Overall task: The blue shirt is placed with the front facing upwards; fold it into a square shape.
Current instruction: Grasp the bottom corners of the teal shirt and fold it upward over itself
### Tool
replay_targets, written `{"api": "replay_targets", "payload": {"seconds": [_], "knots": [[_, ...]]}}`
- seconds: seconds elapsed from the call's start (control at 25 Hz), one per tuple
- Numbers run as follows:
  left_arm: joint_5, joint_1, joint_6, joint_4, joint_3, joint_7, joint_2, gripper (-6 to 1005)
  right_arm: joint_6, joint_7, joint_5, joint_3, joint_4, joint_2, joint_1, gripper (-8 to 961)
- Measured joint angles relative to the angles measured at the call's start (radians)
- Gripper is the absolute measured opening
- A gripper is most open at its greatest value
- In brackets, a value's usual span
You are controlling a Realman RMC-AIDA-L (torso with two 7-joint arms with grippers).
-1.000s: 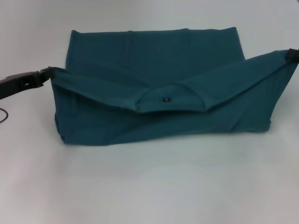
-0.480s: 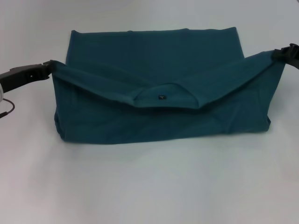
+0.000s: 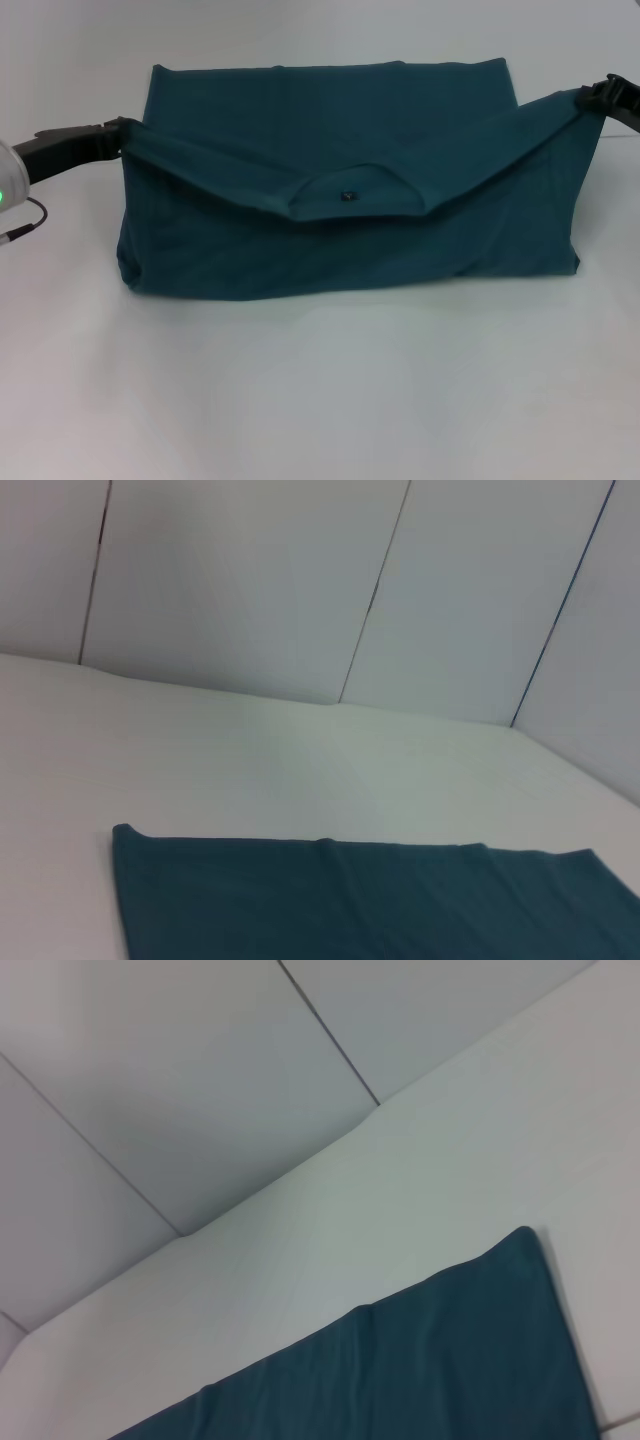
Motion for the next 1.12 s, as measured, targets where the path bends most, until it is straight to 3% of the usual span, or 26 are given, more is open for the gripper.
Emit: {"api": "replay_targets", "payload": {"seconds": [0.84, 1.12], "knots": [[0.000, -0.056, -0.165, -0.080, -0.001, 0.129, -0.008, 1, 0.127, -0.028, 0.000, -0.044, 0.039, 0.014, 0.027, 10], [-0.071, -0.061, -0.192, -0.090, -0.001, 0.221, -0.017, 1, 0.151, -0.044, 0.027, -0.044, 0.039, 0.024, 0.036, 10]]}}
